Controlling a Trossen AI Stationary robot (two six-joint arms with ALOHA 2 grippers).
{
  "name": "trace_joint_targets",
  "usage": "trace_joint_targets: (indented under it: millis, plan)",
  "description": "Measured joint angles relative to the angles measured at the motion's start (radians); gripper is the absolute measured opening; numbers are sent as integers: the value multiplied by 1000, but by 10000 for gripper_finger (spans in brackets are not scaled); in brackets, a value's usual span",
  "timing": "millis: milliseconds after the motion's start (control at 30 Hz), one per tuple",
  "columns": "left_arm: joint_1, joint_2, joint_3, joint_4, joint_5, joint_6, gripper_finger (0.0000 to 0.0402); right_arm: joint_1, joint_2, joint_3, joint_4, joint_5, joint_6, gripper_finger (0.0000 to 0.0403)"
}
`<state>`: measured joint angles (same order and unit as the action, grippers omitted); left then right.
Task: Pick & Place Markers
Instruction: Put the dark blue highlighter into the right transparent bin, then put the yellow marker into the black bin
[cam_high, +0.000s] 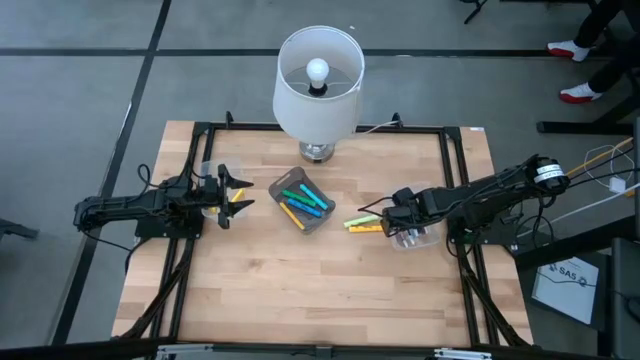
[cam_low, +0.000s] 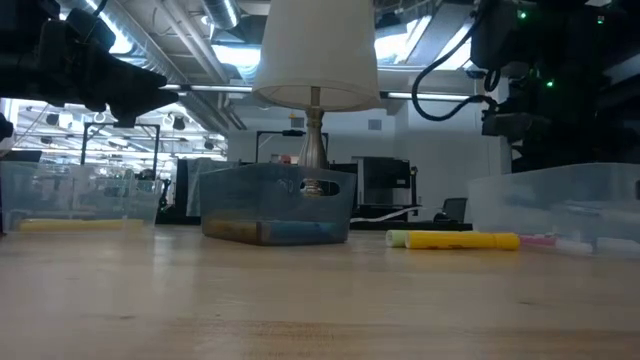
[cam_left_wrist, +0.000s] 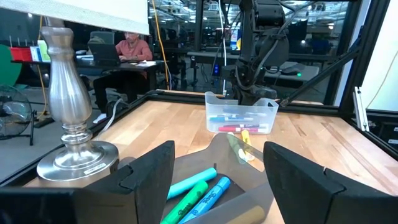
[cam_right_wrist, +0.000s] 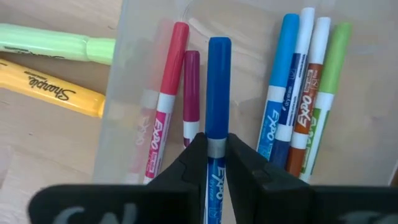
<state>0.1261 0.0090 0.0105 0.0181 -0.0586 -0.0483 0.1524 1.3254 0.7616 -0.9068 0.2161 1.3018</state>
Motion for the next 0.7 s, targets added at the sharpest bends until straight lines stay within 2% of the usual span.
trace_joint_targets:
  millis: [167,500,700]
  plan:
    - [0,0,0,0,0,0,240,0,0,0,-1,0,0,52]
    - [0,0,0,0,0,1,242,0,0,0,-1,-10,0,116]
    - [0,0,0,0,0,0,240,0,0,1,-2,-24,-11,130]
